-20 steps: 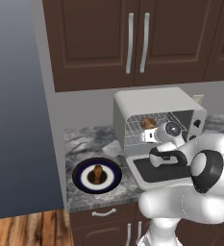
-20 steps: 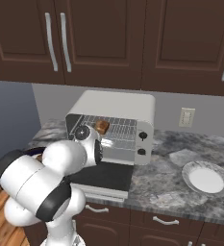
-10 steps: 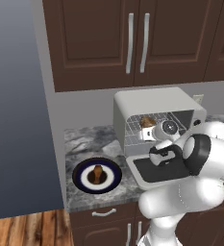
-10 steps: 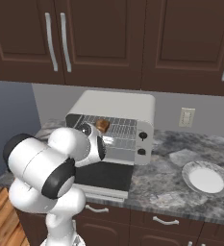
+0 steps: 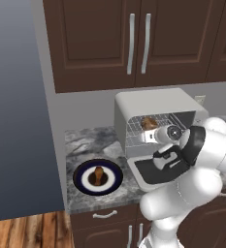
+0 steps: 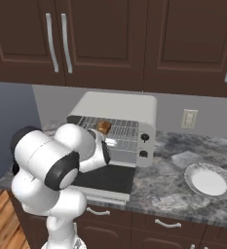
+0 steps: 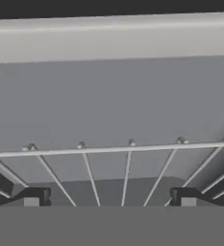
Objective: Open the toaster oven door. Place the bread on the top rack in the toaster oven and place the chicken drumstick on the bottom rack.
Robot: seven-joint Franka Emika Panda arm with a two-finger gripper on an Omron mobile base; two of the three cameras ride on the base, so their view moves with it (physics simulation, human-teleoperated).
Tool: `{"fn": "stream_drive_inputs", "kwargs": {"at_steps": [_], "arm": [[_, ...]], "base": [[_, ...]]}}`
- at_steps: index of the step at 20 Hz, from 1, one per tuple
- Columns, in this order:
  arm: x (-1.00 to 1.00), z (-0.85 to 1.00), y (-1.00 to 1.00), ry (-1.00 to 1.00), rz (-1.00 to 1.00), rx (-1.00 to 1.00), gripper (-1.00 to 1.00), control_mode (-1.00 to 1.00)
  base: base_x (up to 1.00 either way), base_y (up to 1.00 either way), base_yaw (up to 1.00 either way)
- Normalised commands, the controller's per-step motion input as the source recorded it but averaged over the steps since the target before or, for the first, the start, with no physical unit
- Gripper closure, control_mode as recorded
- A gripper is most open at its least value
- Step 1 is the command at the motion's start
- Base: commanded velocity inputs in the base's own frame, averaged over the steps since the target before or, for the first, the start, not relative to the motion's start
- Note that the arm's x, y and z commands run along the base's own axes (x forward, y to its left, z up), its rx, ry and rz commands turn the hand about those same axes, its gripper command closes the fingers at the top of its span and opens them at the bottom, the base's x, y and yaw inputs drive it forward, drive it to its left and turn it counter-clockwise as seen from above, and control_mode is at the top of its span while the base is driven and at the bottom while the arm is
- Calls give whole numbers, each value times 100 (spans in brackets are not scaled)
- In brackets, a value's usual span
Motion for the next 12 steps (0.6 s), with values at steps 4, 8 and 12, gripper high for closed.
{"fn": "stream_drive_inputs", "kwargs": {"at_steps": [4, 8, 12], "arm": [[-4, -53, 23, 11, 3, -11, -100, -100], [-34, -34, 25, 20, 3, -19, -100, -100], [-35, -1, 15, 18, 0, -16, -100, -100]], "base": [[0, 0, 0], [0, 0, 0], [0, 0, 0]]}}
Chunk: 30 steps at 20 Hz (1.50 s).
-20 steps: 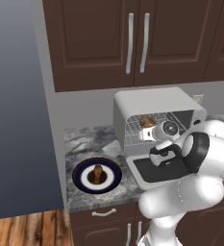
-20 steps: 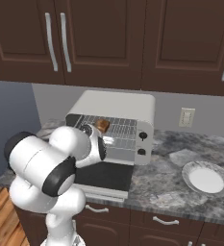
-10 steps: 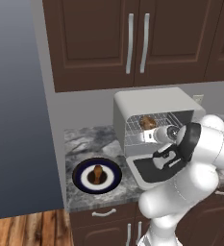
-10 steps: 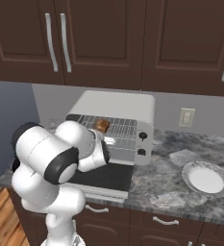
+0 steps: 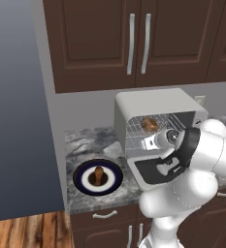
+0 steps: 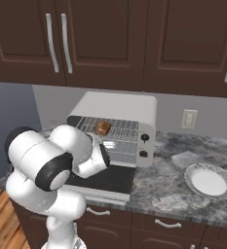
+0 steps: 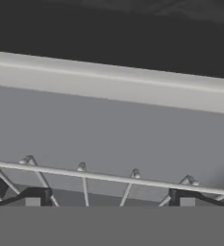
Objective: Open the toaster oven door. Place the bread on the top rack in the toaster oven and place the chicken drumstick on the bottom rack.
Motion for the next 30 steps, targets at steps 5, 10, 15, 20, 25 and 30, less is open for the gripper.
{"fn": "stream_drive_inputs", "kwargs": {"at_steps": [5, 10, 15, 20, 25, 30], "arm": [[-82, 0, 3, 24, 0, -12, -100, -100], [-100, 0, 0, 24, 0, -6, -100, -100], [-87, 50, 0, 20, 0, 1, -100, -100], [-29, 36, 9, 40, 0, 13, -100, -100], [-52, 93, 29, 41, 2, 26, -100, -100], [-29, 32, 37, 42, 1, 22, -100, -100]], "base": [[0, 0, 0], [0, 0, 0], [0, 0, 0], [0, 0, 0], [0, 0, 0], [0, 0, 0]]}}
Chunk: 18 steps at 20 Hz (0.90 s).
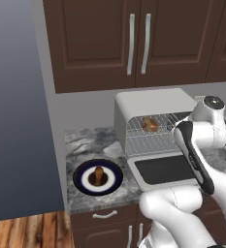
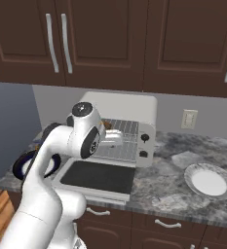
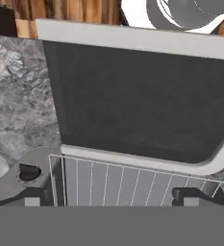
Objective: Open the toaster oven door. Place the bread on the top rack in the toaster oven and place the chicken drumstick on the bottom rack.
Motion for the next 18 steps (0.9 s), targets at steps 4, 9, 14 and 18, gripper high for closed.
{"fn": "stream_drive_inputs", "kwargs": {"at_steps": [4, 9, 14, 18], "arm": [[65, -91, 31, 35, 0, 12, -100, -100], [97, -98, 20, 11, 0, 3, -100, -100], [96, -80, 5, -1, -4, 0, -100, -100], [91, -62, 0, -1, -9, 1, -100, -100]], "base": [[0, 0, 0], [0, 0, 0], [0, 0, 0], [0, 0, 0]]}}
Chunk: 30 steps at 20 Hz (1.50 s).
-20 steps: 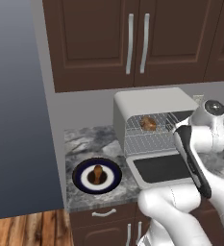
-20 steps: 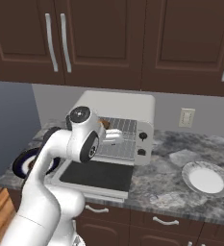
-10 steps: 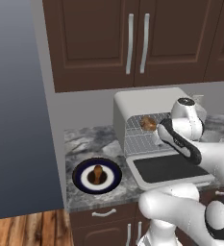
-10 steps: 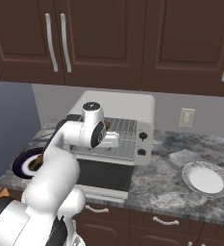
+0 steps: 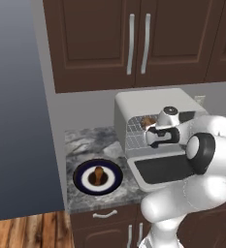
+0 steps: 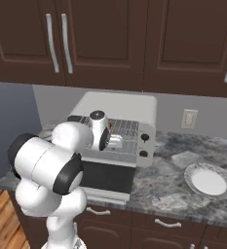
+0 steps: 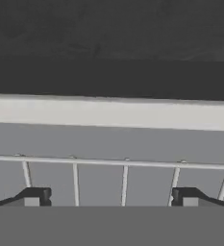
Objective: Open the toaster oven door. Place the bread on the top rack in the toaster oven and place the chicken drumstick on the bottom rack.
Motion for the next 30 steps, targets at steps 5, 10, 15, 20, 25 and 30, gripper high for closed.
{"fn": "stream_drive_inputs", "kwargs": {"at_steps": [5, 10, 15, 20, 25, 30], "arm": [[25, -50, 0, 0, -4, 7, -100, -100], [-79, -66, 0, 4, 0, 1, -100, -100], [-100, -50, 0, 11, -1, 0, -100, -100], [-100, -47, 0, 19, -4, 0, -100, -100], [-100, -40, 0, 18, -3, 0, -100, -100], [-51, 72, 28, -4, -1, 1, -100, -100]], "base": [[0, 0, 0], [0, 0, 0], [0, 0, 0], [0, 0, 0], [0, 0, 0], [0, 0, 0]]}}
